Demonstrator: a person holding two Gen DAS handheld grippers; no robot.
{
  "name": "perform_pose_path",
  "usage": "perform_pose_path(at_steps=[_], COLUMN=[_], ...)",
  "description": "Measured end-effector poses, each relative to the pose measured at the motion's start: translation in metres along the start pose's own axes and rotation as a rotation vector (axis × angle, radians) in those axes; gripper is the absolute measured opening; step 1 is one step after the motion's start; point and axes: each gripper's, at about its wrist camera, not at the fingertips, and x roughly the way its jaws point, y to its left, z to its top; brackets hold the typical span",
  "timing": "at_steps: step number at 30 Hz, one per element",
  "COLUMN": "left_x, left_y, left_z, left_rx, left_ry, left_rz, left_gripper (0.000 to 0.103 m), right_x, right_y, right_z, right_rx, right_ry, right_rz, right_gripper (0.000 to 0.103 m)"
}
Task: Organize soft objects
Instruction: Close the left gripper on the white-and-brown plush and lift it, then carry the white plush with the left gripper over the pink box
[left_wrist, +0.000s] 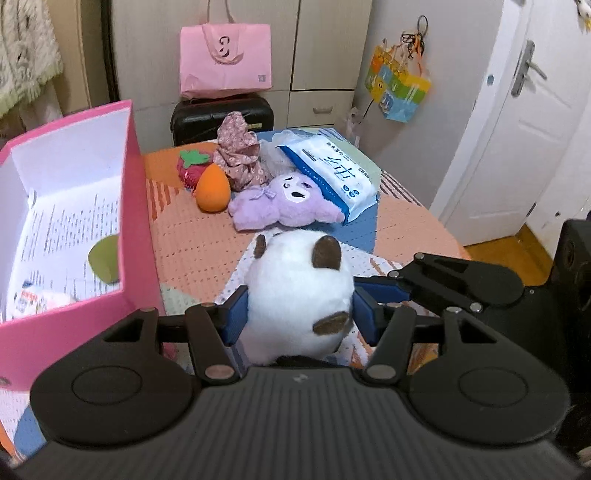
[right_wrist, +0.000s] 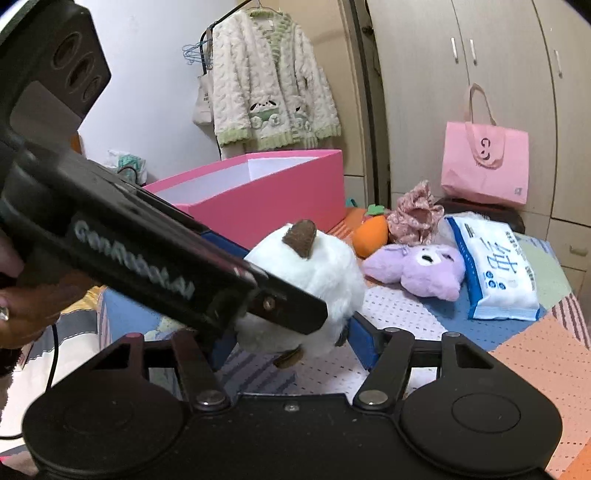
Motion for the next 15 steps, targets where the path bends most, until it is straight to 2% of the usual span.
perform_pose_path(at_steps=[6, 11, 15], left_x=[-0.023, -0.050, -0.070], left_y=[-0.004, -0.008, -0.002], left_z=[-0.007, -0.014, -0.019], left_rx=[0.021, 0.040, -0.007], left_ry=[-0.008, -0.012, 0.027], left_rz=[-0.014, -0.014, -0.014], left_gripper=[0.056, 0.056, 0.056], right_x=[-0.003, -0.022, -0.030], right_y=[0.019, 0.034, 0.045], right_z=[0.011, 0.023, 0.032], right_rx=[0.022, 0.018, 0.033], right_ry=[0.044, 0.077, 0.131], right_rz=[0.041, 0.080, 0.142], right_gripper=[0.069, 0.068, 0.068])
